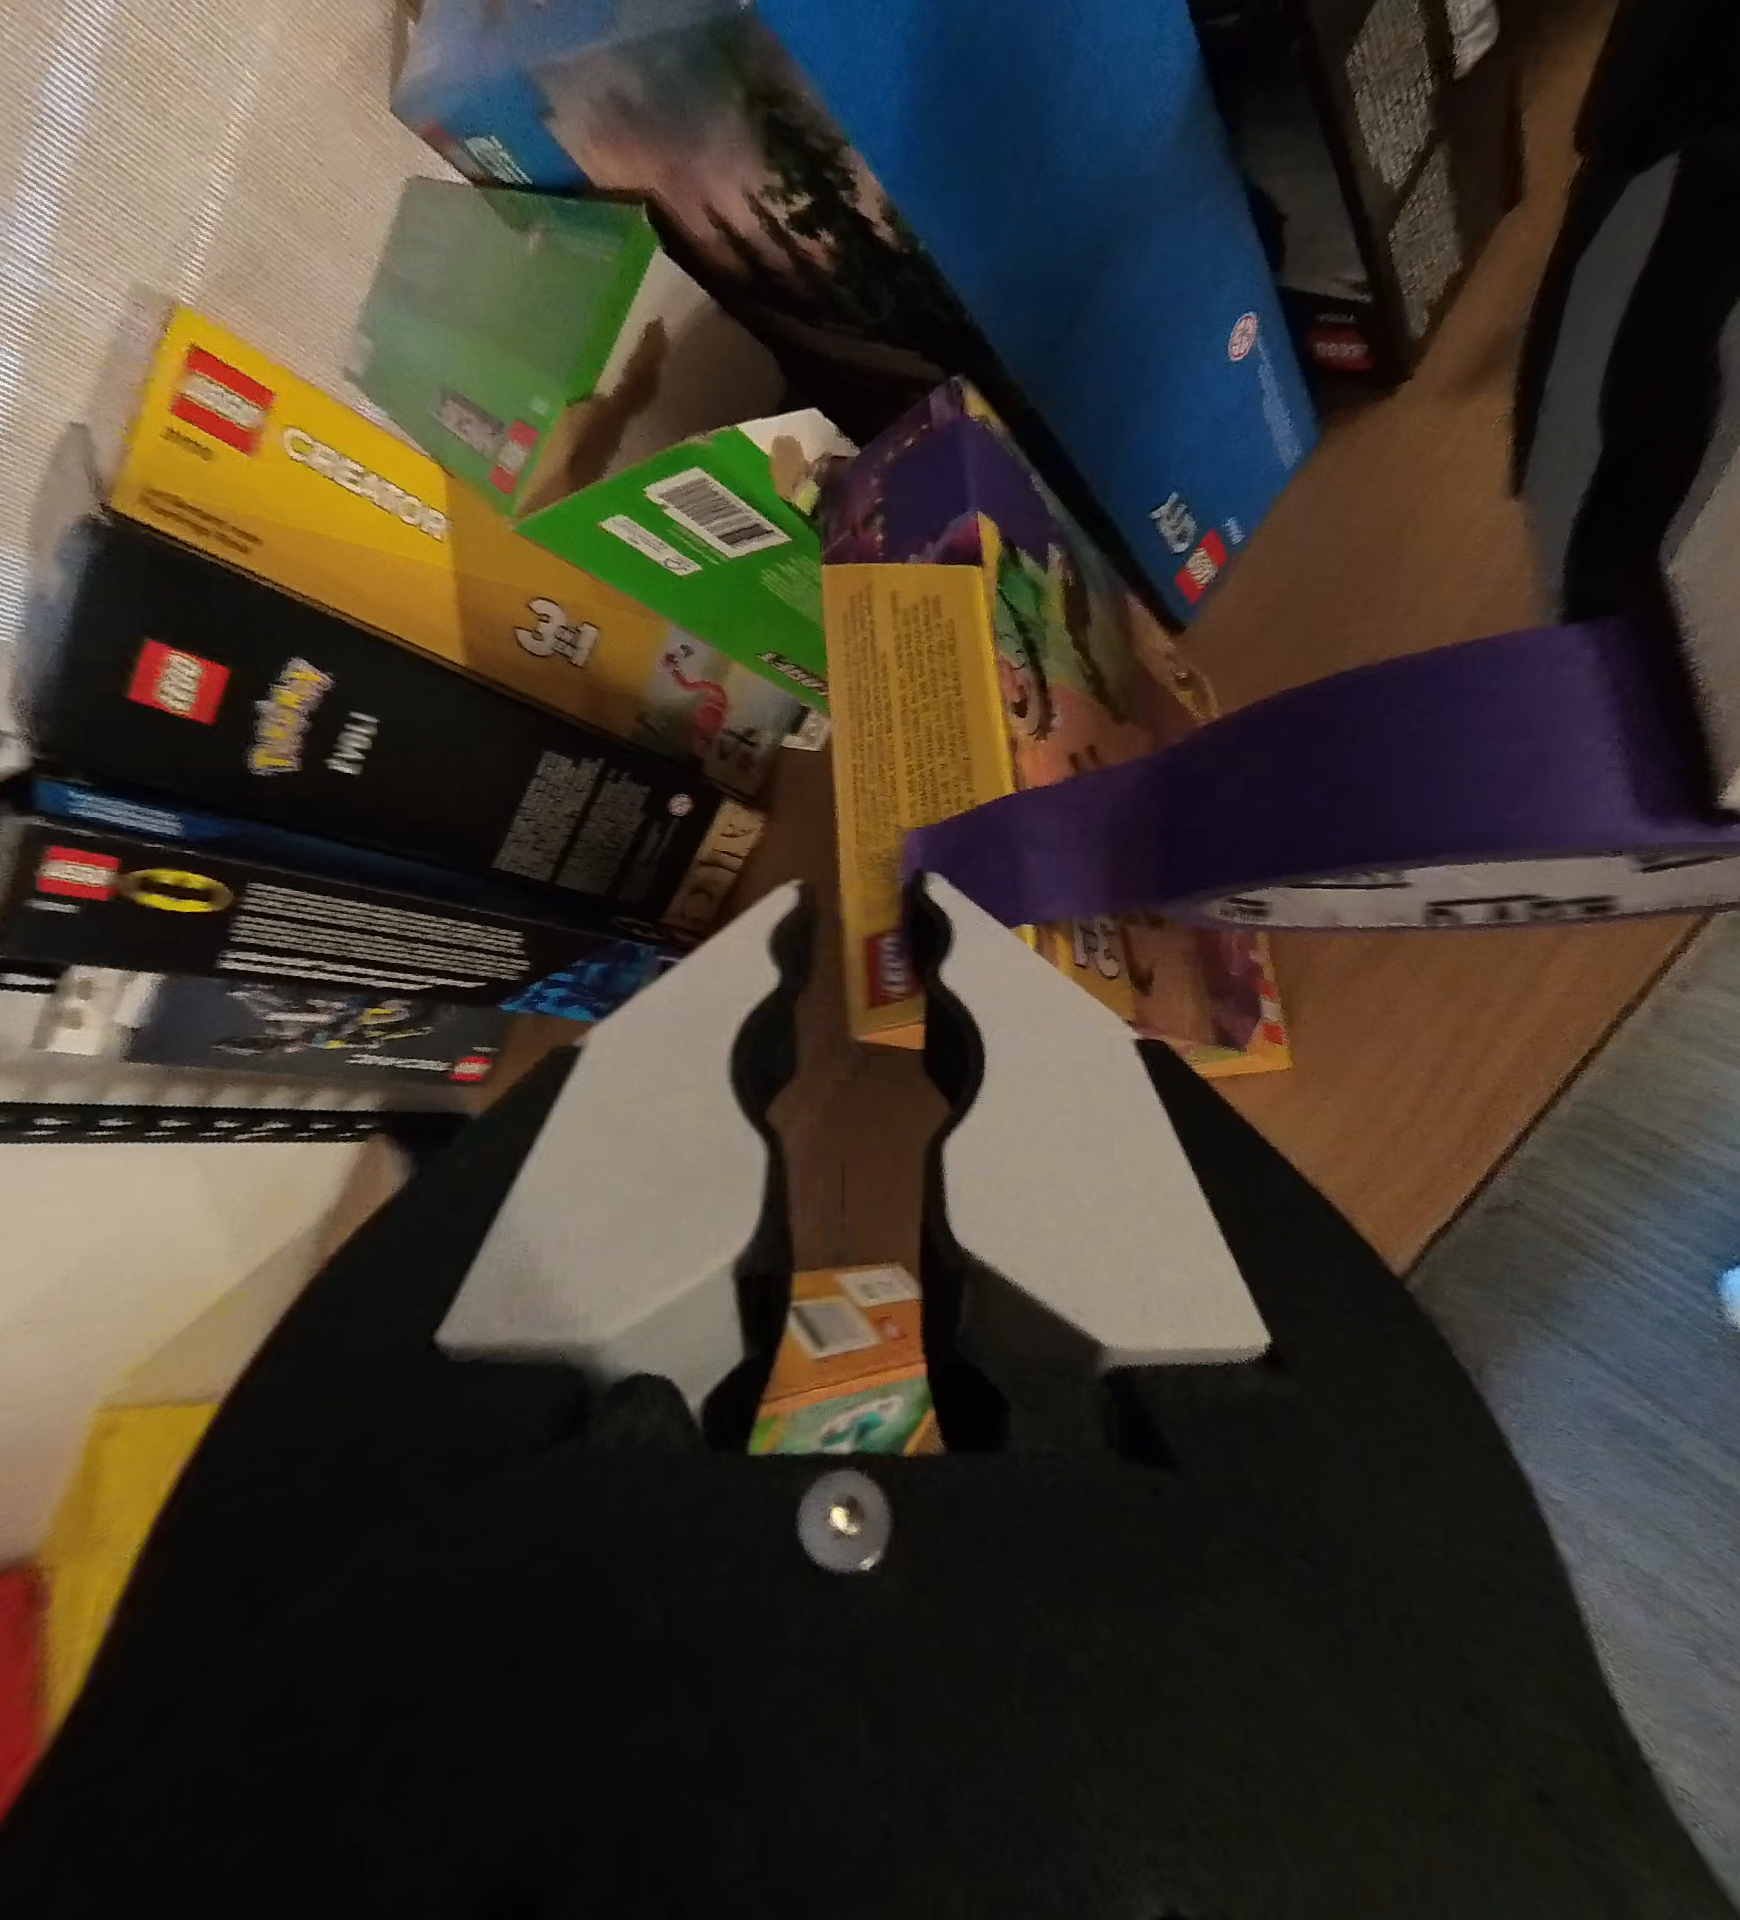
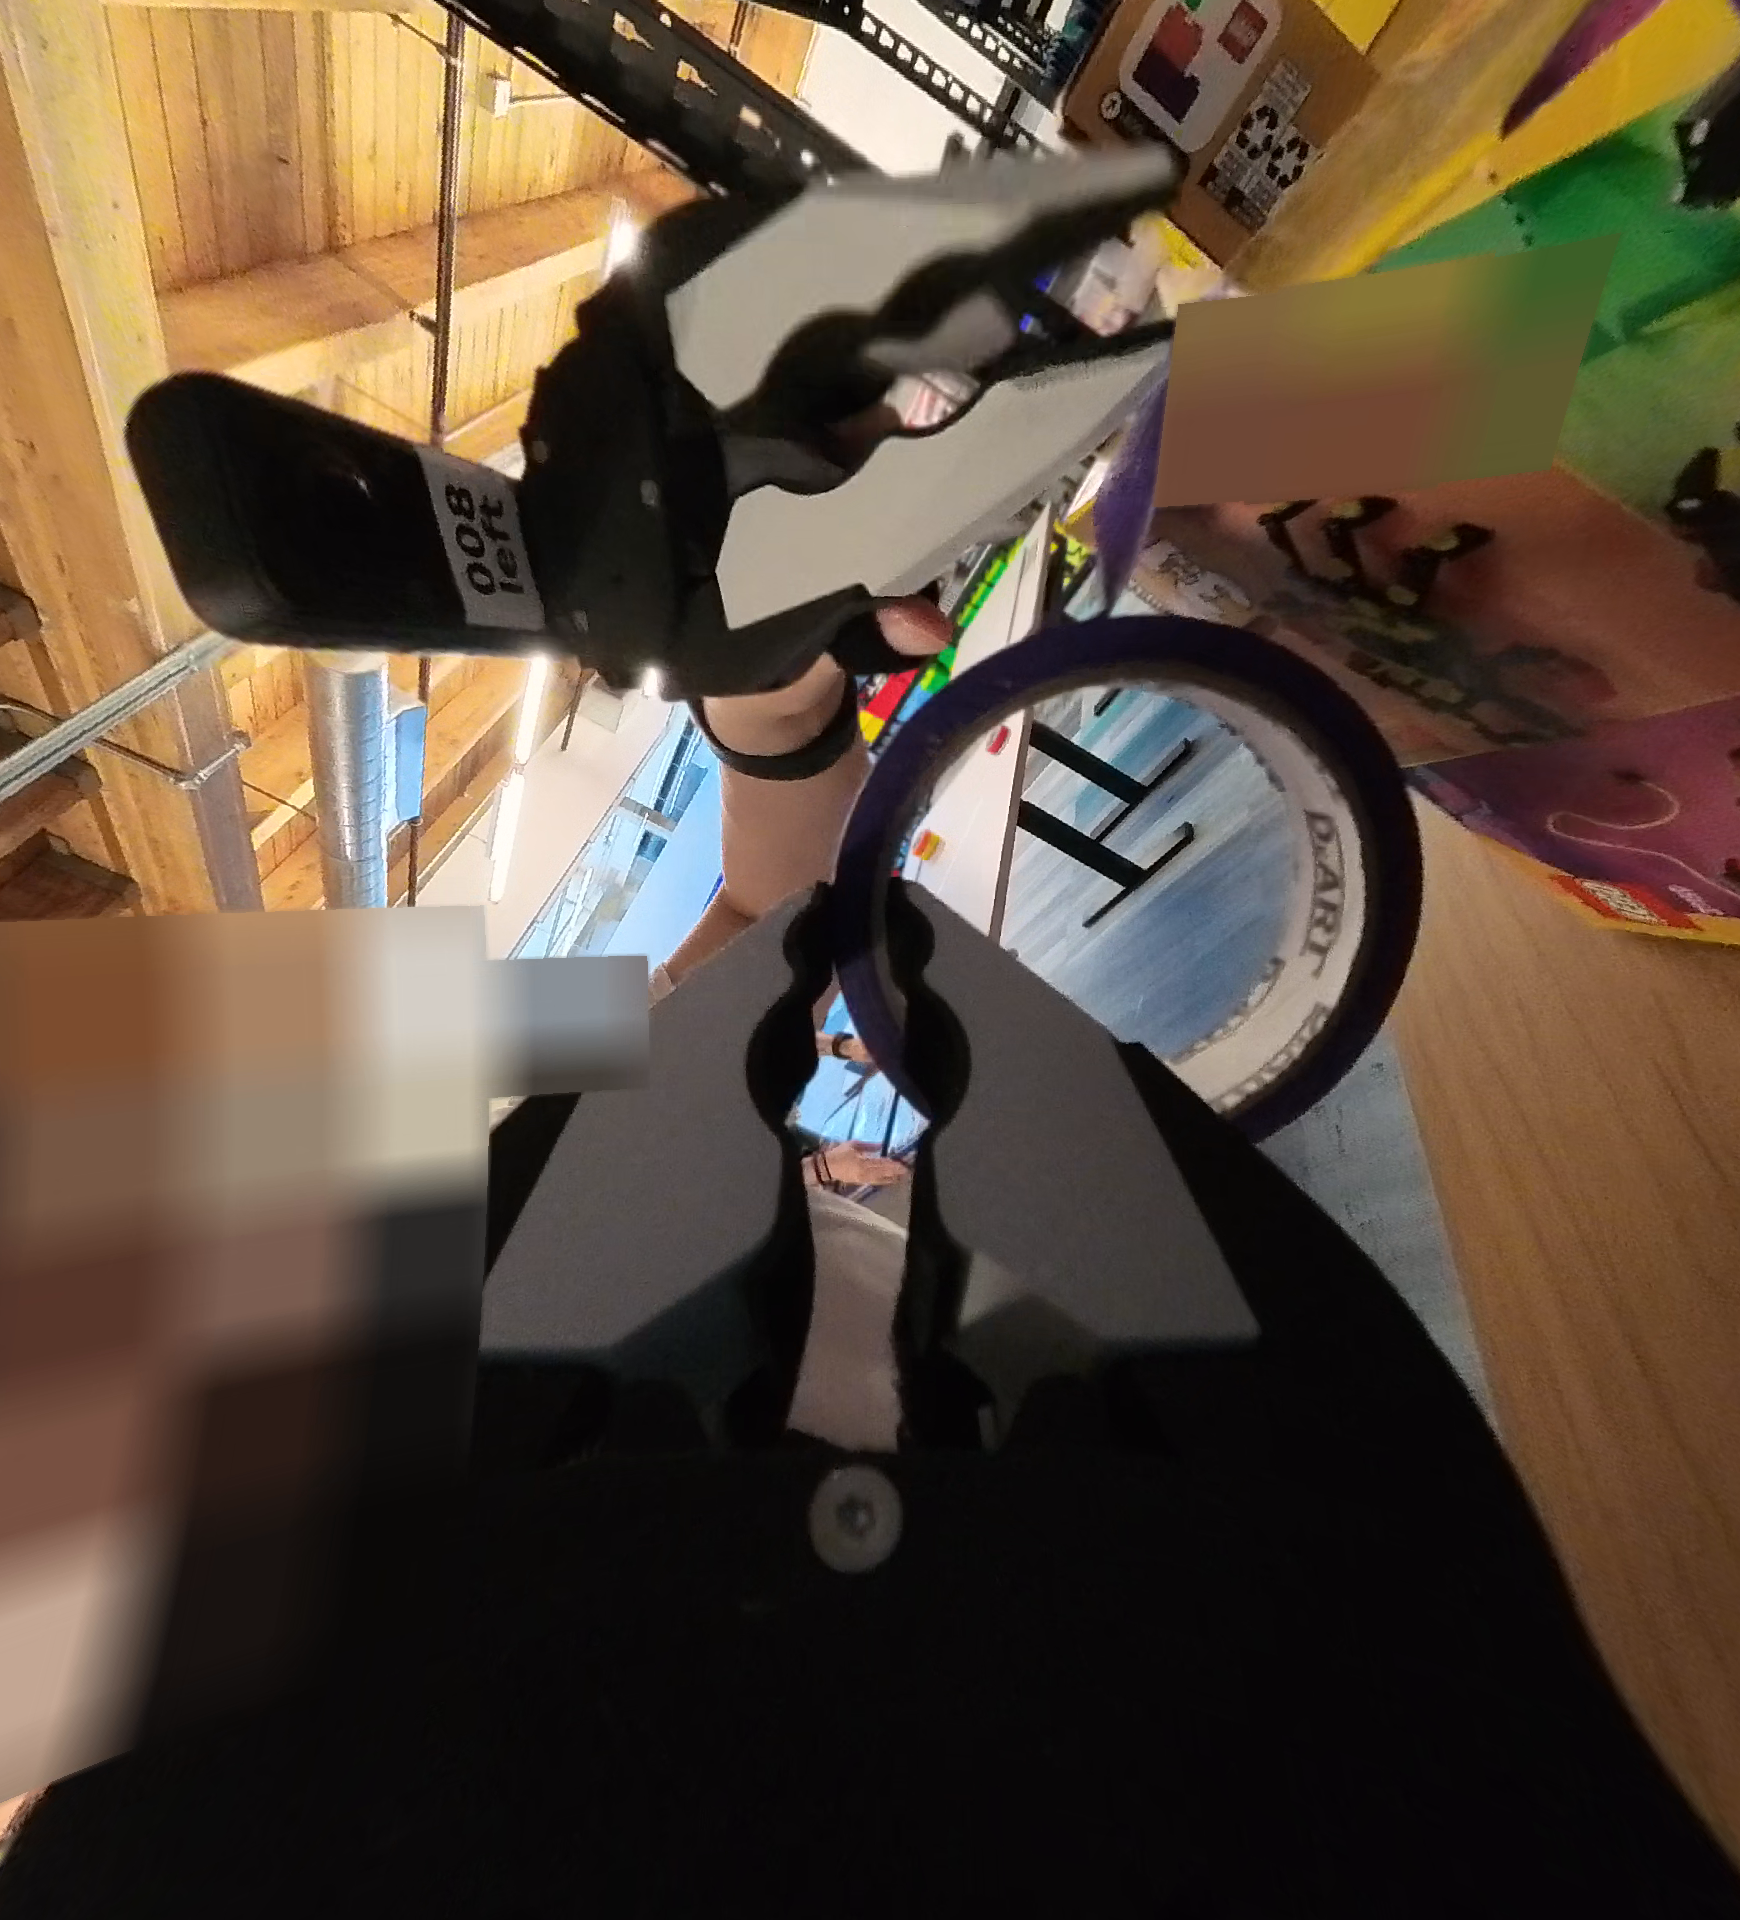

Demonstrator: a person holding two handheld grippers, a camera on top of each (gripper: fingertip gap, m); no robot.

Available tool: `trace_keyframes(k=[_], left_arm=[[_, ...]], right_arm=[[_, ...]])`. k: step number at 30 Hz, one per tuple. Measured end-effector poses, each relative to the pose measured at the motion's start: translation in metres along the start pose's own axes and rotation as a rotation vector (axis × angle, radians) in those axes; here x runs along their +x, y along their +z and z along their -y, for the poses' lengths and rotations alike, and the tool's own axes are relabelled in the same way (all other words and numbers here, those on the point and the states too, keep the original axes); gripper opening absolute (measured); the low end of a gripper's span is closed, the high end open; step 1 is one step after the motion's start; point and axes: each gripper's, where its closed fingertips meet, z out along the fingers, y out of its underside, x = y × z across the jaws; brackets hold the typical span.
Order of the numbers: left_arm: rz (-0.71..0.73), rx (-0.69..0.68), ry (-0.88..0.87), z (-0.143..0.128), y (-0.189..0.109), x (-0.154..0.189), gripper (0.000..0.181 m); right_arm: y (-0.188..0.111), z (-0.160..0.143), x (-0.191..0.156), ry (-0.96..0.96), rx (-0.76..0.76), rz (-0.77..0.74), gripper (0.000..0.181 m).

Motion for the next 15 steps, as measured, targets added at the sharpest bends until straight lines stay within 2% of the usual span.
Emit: trace_keyframes(k=[1, 7, 9, 10, 12, 14, 15], left_arm=[[0.038, -0.004, 0.017, 0.000, -0.001, -0.006, 0.025], [0.077, 0.000, 0.018, 0.003, -0.003, -0.018, 0.041], [0.105, 0.078, -0.011, 0.012, -0.011, -0.027, 0.021], [0.085, 0.139, -0.045, 0.020, -0.017, -0.028, 0.001], [-0.087, 0.221, -0.138, 0.031, -0.025, -0.012, 0.000], [-0.254, 0.205, -0.251, 0.030, -0.023, 0.004, 0.000], [-0.289, 0.195, -0.295, 0.027, -0.019, 0.006, 0.000]], right_arm=[[0.000, 0.000, 0.000, 0.000, -0.004, 0.000, 0.008], [-0.002, 0.002, 0.003, 0.004, -0.004, 0.002, 0.007], [-0.002, 0.004, 0.006, 0.007, 0.002, -0.001, 0.007], [-0.003, 0.005, 0.006, 0.010, 0.005, 0.001, 0.008], [-0.003, 0.005, 0.006, 0.011, 0.004, 0.007, 0.007], [-0.002, 0.005, 0.007, 0.010, -0.002, 0.003, 0.007], [-0.002, 0.004, 0.007, 0.008, -0.005, 0.003, 0.008]])
